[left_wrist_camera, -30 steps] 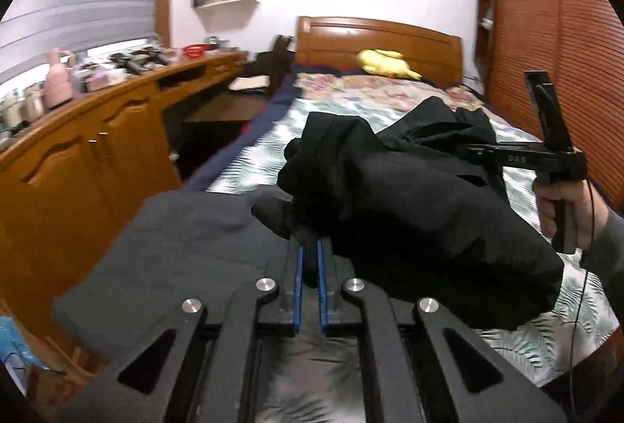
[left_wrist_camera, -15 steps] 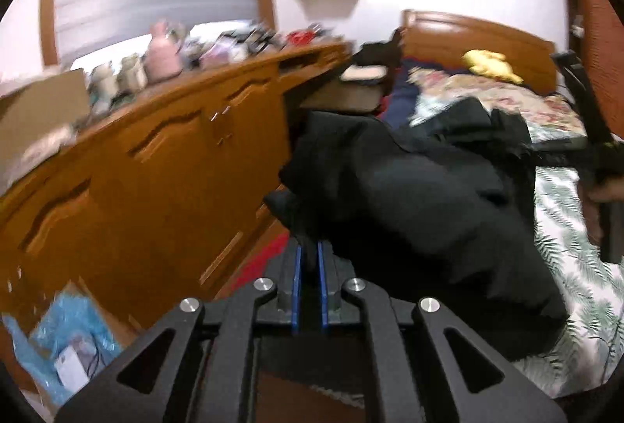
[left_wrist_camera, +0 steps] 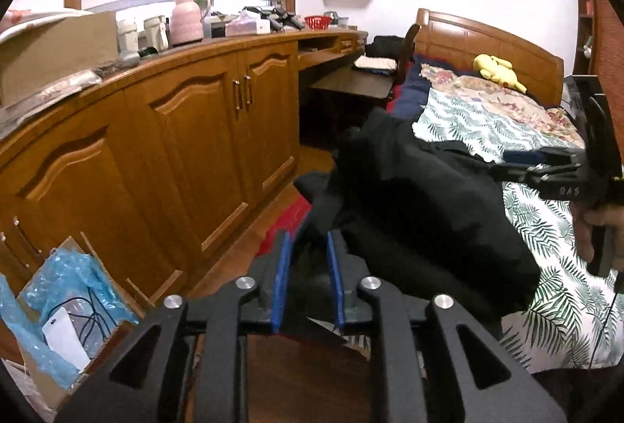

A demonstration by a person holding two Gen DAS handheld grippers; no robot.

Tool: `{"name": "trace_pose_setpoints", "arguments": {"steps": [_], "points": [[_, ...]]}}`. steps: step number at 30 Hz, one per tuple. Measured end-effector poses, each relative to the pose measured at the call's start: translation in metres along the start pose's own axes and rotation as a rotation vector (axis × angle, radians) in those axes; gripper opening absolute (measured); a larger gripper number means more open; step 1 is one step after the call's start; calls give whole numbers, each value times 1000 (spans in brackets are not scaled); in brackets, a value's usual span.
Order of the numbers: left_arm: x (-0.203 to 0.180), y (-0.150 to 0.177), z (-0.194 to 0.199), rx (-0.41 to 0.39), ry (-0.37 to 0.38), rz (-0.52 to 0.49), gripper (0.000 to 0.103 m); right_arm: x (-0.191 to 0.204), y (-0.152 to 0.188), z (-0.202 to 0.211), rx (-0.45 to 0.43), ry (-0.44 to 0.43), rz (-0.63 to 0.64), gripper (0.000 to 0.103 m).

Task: Fold large clothes
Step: 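Carry the folded coat off the bed with both tools toward the cabinets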

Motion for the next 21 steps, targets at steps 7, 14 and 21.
{"name": "trace_pose_setpoints", "arguments": {"steps": [7,14,21], "points": [[16,-5,27,-40,-7,5,31,77,-10,-15,1,-181,40,33],[15,-4,35,-49,-16,-13,35,118,24,-68,157,-220,113,28],[-15,-2,44,-70,-4,-51,38,108,25,-40,85,-178,74,36]]}}
Point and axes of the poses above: each gripper's, at about its wrist camera, not at the fingertips, and z roughly against the way its jaws point, x to its left, y to its underside, the point moved 1 cm from there along -z, roughly the way its jaws point, and after that the axes turned 2 degrees about x, right-handed, at the moved point
